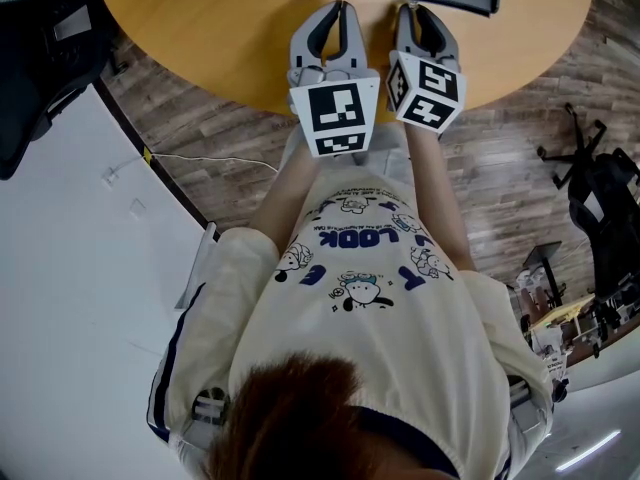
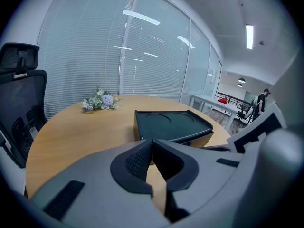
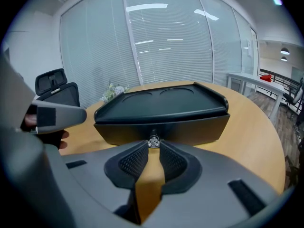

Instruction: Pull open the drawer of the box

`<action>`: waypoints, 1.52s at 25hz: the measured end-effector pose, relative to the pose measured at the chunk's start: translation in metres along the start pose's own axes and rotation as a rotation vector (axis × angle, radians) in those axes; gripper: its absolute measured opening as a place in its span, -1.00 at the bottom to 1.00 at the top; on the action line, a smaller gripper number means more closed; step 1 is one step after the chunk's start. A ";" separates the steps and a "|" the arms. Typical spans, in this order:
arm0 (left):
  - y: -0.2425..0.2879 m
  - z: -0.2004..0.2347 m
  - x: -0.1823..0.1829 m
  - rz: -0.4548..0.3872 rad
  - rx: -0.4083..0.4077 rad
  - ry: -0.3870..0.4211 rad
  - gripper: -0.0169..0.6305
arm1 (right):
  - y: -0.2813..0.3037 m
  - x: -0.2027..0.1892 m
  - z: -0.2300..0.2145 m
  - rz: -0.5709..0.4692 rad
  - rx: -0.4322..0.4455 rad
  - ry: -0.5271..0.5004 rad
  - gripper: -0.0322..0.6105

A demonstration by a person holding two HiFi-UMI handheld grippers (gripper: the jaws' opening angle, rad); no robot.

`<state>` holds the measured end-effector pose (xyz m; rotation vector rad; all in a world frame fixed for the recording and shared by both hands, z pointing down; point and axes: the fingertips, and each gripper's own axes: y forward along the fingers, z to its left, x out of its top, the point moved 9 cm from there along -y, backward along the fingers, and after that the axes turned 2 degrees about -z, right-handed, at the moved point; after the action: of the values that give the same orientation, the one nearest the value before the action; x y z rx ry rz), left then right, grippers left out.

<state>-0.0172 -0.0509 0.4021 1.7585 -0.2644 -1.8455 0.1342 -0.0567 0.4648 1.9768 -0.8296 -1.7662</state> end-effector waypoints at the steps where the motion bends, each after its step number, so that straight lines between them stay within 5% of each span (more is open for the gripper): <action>1: -0.001 0.000 0.000 -0.002 0.000 0.001 -0.90 | -0.001 -0.001 0.001 0.001 0.000 -0.001 -0.62; 38: -0.025 -0.008 0.002 -0.038 -0.050 0.031 -0.90 | -0.036 -0.030 0.008 0.038 -0.012 0.002 -0.63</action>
<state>-0.0156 -0.0292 0.3871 1.7671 -0.1727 -1.8341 0.1314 -0.0093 0.4647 1.9416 -0.8492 -1.7438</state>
